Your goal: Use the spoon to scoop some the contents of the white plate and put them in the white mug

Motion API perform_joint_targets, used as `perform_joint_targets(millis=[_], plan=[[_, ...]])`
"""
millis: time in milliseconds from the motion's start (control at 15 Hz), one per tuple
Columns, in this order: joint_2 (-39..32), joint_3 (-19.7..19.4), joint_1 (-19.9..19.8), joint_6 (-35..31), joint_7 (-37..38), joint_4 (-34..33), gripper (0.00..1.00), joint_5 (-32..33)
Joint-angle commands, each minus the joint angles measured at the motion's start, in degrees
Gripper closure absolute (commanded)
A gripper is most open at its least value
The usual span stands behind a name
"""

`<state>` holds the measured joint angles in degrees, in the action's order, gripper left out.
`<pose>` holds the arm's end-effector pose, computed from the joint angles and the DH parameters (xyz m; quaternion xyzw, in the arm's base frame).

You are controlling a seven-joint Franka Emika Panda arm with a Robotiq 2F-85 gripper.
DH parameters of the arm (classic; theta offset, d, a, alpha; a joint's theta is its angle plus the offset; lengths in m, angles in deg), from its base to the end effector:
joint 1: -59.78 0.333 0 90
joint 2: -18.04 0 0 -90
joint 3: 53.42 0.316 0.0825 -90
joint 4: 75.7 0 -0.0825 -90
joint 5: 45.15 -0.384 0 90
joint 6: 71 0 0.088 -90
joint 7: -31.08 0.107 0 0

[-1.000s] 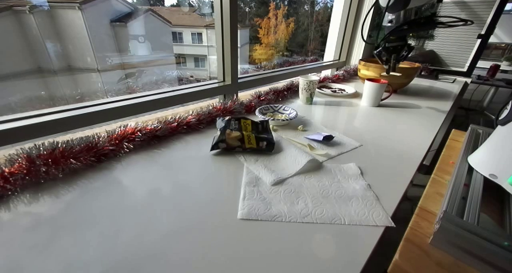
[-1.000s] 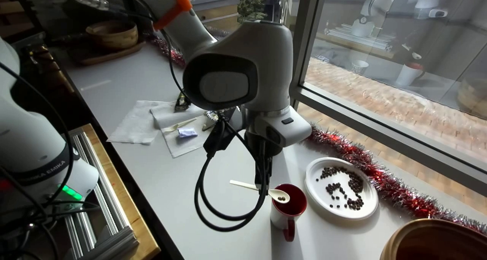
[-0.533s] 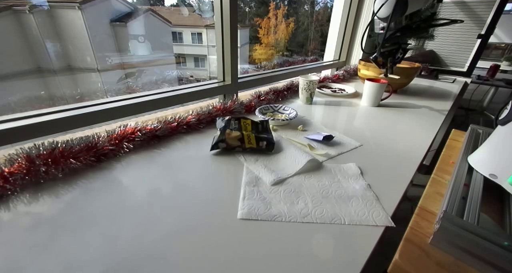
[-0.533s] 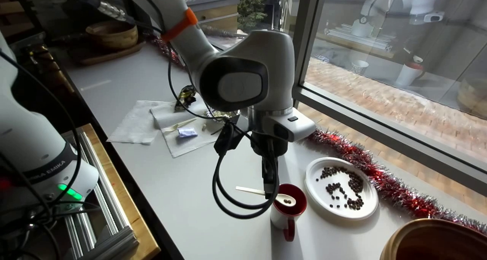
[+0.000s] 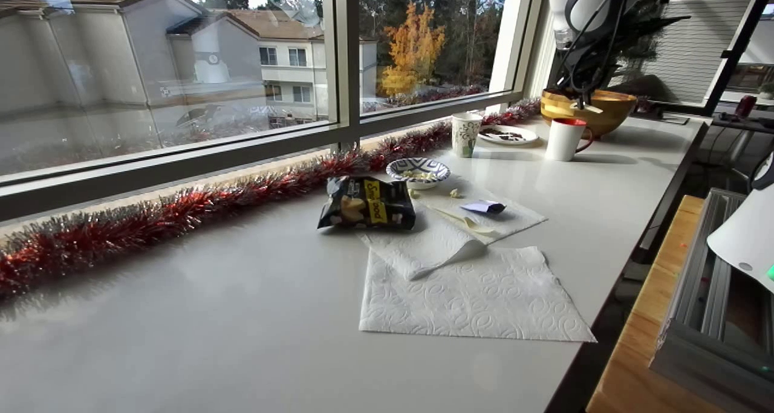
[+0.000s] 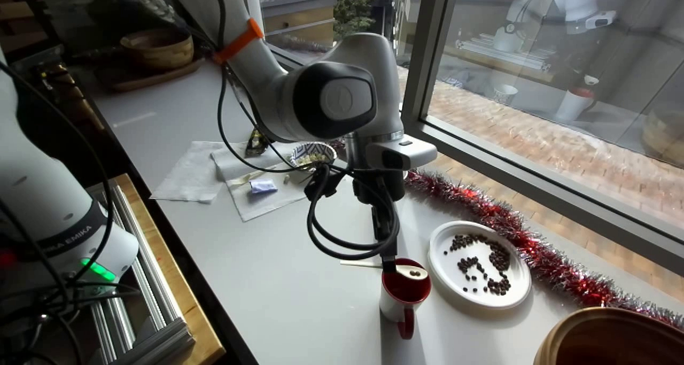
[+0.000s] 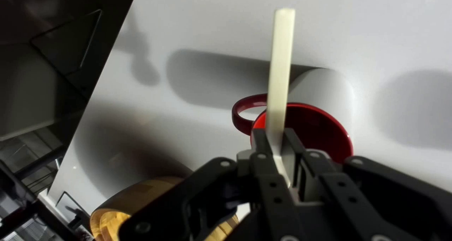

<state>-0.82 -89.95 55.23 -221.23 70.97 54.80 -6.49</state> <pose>0.4131 -0.3458 0.2405 0.8896 -0.3715 0.0095 0.2655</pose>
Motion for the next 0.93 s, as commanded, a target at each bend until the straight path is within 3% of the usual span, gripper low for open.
perform_joint_targets(millis=[0,467,867], plan=[[-0.09,-0.72,1.45,0.49,5.64,-0.2,0.96,7.62],[0.65,1.16,0.65,2.53,15.09,0.04,0.96,25.32],[2.74,7.09,-2.71,9.46,18.49,1.58,0.96,37.38]])
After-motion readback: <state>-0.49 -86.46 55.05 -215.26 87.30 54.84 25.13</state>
